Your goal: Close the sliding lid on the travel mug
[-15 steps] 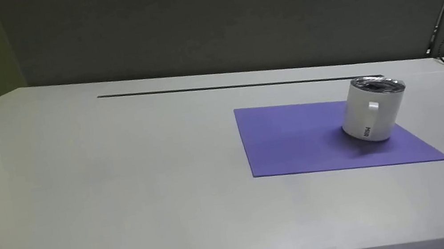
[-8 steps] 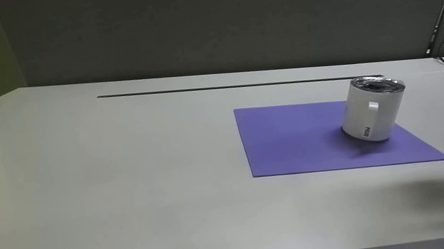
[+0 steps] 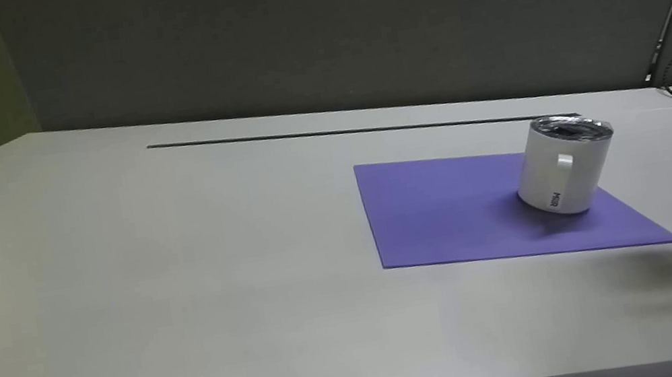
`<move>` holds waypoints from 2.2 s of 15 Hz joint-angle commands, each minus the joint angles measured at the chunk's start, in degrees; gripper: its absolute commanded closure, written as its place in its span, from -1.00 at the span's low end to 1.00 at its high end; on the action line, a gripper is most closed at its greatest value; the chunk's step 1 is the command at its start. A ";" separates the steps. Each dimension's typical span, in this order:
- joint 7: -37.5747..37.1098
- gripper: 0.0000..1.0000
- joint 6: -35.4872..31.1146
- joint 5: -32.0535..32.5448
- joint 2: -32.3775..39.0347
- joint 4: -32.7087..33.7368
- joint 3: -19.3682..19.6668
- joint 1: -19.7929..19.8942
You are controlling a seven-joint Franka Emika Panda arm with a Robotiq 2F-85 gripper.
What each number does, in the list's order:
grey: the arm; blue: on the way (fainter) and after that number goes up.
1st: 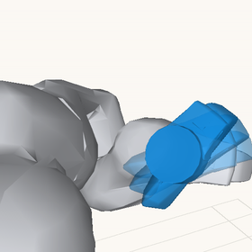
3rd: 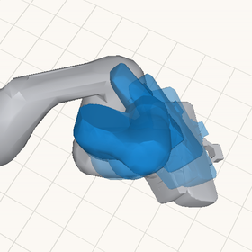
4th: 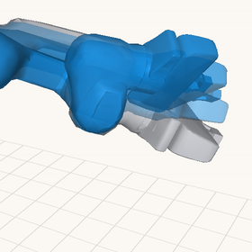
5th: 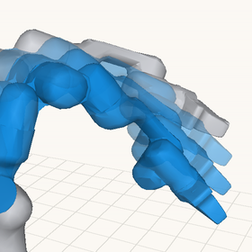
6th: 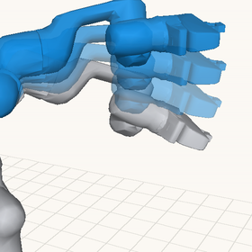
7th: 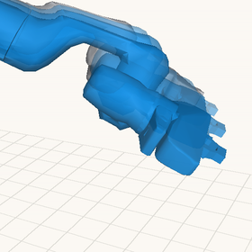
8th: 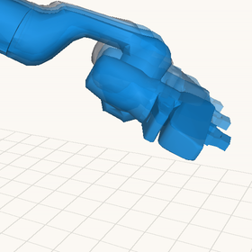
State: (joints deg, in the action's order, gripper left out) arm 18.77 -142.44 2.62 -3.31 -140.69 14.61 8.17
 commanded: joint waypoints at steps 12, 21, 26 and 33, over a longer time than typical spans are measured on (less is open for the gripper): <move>-13.60 0.23 -6.47 7.83 18.47 6.96 -5.65 -3.23; -15.88 1.00 0.49 12.41 18.22 9.58 -6.00 -5.04; -14.76 1.00 0.91 10.74 18.18 8.94 -7.72 -4.81; -13.47 1.00 -1.36 9.00 17.62 7.53 -9.08 -4.48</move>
State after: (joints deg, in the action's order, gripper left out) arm 4.95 -143.23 12.36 15.42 -132.11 6.09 3.28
